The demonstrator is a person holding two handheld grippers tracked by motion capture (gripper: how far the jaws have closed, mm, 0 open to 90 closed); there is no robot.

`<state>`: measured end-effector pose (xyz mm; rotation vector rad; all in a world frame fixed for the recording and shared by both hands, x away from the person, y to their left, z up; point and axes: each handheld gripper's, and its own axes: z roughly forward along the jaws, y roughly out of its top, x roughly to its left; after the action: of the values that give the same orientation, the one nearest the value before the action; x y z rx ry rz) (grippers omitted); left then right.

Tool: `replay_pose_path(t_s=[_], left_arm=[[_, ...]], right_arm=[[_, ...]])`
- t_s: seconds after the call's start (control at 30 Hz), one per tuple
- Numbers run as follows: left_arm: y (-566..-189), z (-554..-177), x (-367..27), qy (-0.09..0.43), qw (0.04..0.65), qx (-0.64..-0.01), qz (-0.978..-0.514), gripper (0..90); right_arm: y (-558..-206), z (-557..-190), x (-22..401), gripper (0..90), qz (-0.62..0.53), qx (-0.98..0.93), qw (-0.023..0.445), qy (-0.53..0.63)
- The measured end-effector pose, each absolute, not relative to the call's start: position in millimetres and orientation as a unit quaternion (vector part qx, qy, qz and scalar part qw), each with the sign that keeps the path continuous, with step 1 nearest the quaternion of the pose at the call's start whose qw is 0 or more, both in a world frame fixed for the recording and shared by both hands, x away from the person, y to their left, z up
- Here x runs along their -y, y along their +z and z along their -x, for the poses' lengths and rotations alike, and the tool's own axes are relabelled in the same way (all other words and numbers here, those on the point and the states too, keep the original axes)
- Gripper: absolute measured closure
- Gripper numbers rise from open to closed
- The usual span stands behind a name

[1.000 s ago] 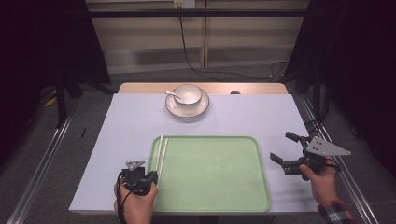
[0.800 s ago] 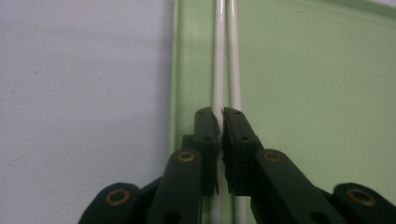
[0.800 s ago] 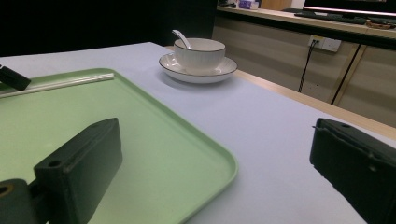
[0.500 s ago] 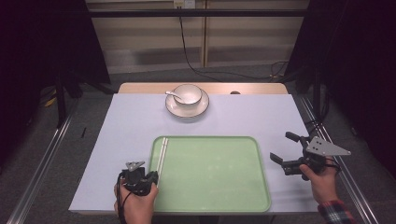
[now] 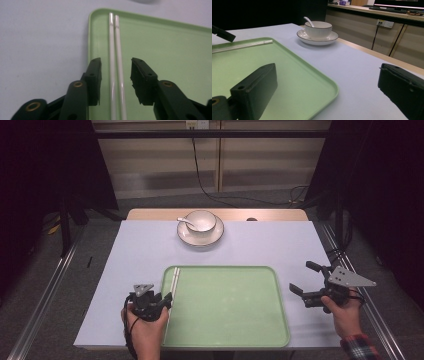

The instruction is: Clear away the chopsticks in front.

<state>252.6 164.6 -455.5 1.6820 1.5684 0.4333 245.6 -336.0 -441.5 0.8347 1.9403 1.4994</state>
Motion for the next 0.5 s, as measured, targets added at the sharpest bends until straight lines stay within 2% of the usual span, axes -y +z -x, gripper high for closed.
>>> replay_pose_path(t_s=[0.33, 0.5], left_arm=[[-451, -279, -166, 0.175, 0.409, -0.609, -0.656, 45.3], [-451, -292, -167, 0.179, 0.422, -0.596, -0.659, 38.3]], right_arm=[[-443, -246, 335, 1.5, -0.313, -0.719, 0.283, 0.552], [-443, -248, 336, 1.5, -0.306, -0.725, 0.274, 0.552]])
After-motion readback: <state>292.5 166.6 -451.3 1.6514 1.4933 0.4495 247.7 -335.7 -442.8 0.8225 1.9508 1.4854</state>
